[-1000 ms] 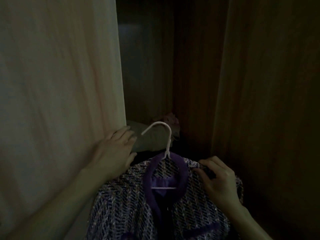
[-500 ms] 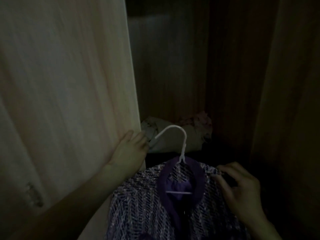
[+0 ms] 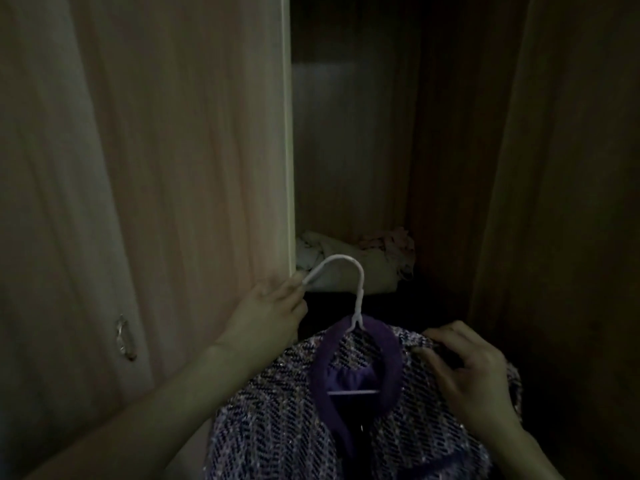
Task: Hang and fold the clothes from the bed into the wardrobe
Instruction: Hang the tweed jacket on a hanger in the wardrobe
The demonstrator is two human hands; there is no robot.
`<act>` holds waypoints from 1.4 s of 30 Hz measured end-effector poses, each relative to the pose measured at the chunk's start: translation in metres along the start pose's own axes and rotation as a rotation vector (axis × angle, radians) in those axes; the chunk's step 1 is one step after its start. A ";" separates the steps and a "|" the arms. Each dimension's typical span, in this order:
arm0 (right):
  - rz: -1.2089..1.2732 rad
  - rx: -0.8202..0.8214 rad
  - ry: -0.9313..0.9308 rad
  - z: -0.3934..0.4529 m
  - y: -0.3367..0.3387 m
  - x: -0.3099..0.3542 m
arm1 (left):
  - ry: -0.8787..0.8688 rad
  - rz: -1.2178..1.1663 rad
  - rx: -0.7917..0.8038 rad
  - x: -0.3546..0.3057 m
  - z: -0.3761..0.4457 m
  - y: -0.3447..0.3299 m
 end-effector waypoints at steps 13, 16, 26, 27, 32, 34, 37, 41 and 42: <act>-0.006 0.027 0.027 -0.040 0.033 0.104 | 0.191 -0.029 0.087 0.013 -0.152 0.101; 0.023 0.049 0.056 -0.039 0.021 0.125 | 0.245 0.003 0.113 0.020 -0.186 0.121; 0.222 0.108 0.137 -0.045 -0.053 0.189 | 0.491 0.091 0.196 0.060 -0.287 0.153; 0.243 0.112 0.140 -0.045 -0.059 0.194 | 0.522 0.114 0.237 0.066 -0.297 0.154; 0.296 0.155 0.157 -0.052 -0.080 0.216 | 0.661 0.201 0.319 0.100 -0.342 0.159; 0.291 0.175 0.166 -0.055 -0.084 0.222 | 0.634 0.195 0.331 0.106 -0.347 0.160; 0.277 0.195 0.152 -0.055 -0.087 0.225 | 0.581 0.156 0.342 0.098 -0.339 0.157; 0.287 0.181 0.118 -0.052 -0.082 0.221 | 0.615 0.159 0.265 0.090 -0.329 0.155; 0.299 0.176 0.100 -0.050 -0.080 0.219 | 0.622 0.165 0.250 0.091 -0.329 0.155</act>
Point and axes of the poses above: each hand's wrist, its own z-axis towards the middle knuckle, its own y-axis out of the back of the hand, x = y × z, the point moved 1 cm from there along z, towards the middle knuckle, and after that the axes turned 11 degrees about -x, right-handed, at the moved point
